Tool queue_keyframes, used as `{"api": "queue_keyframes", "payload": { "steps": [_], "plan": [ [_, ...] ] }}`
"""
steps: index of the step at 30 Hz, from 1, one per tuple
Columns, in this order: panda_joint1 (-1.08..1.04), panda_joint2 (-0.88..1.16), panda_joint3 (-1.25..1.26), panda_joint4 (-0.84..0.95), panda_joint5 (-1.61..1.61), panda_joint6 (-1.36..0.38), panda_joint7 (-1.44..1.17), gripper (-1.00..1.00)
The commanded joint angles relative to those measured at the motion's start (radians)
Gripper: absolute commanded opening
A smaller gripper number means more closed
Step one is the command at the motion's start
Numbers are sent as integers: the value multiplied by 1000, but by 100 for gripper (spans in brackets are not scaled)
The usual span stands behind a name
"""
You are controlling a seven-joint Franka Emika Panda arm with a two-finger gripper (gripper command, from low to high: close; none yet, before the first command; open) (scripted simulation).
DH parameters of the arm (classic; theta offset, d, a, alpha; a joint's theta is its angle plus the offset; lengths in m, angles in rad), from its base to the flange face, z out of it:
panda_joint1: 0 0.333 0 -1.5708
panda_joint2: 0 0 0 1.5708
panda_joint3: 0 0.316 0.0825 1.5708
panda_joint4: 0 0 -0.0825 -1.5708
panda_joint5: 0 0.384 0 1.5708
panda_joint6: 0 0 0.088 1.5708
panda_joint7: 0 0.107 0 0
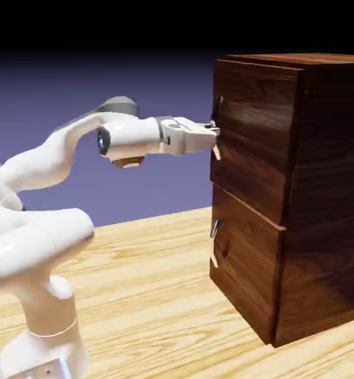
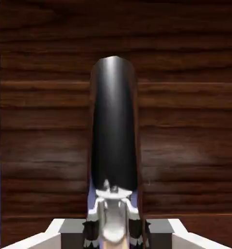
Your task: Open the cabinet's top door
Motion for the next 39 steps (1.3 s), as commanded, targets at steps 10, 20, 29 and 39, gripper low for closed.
{"api": "queue_keyframes", "payload": {
  "steps": [10,20,29,39],
  "plan": [
    [99,12,-342,-243,-171,-407,-205,-100],
    [17,144,-705,-290,-466,-742,-375,-100],
    [-56,443,-997,-200,-796,-1026,-584,-100],
    [-31,806,-1187,-4,-1087,-1250,-787,-100]
  ]
}}
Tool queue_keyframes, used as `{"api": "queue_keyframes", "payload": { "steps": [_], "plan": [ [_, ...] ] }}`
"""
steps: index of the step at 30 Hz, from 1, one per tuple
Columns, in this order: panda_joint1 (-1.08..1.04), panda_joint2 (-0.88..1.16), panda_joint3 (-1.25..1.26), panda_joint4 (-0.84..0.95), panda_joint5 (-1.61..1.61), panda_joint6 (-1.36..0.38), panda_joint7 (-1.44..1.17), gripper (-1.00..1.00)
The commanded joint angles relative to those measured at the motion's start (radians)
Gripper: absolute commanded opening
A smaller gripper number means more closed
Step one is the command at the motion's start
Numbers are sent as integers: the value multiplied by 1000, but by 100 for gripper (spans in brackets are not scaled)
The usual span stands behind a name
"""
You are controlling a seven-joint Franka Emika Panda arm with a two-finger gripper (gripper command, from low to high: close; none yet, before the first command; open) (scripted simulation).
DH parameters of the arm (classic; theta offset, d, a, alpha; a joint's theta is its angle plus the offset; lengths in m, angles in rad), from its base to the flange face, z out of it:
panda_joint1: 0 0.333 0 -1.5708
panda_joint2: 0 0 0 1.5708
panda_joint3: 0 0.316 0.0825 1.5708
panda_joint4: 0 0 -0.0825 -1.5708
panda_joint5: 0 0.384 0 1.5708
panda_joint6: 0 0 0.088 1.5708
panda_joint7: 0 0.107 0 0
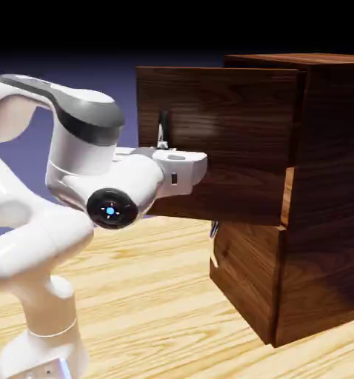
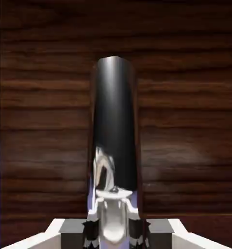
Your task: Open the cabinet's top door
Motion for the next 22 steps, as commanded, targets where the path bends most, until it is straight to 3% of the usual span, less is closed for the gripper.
{"api": "queue_keyframes", "payload": {
  "steps": [1,20,21,22],
  "plan": [
    [7,36,-15,24,-25,-20,-18,-100],
    [165,700,-191,620,-398,-467,-359,-100],
    [165,700,-191,620,-398,-467,-359,100],
    [165,700,-191,620,-398,-467,-359,100]
  ]
}}
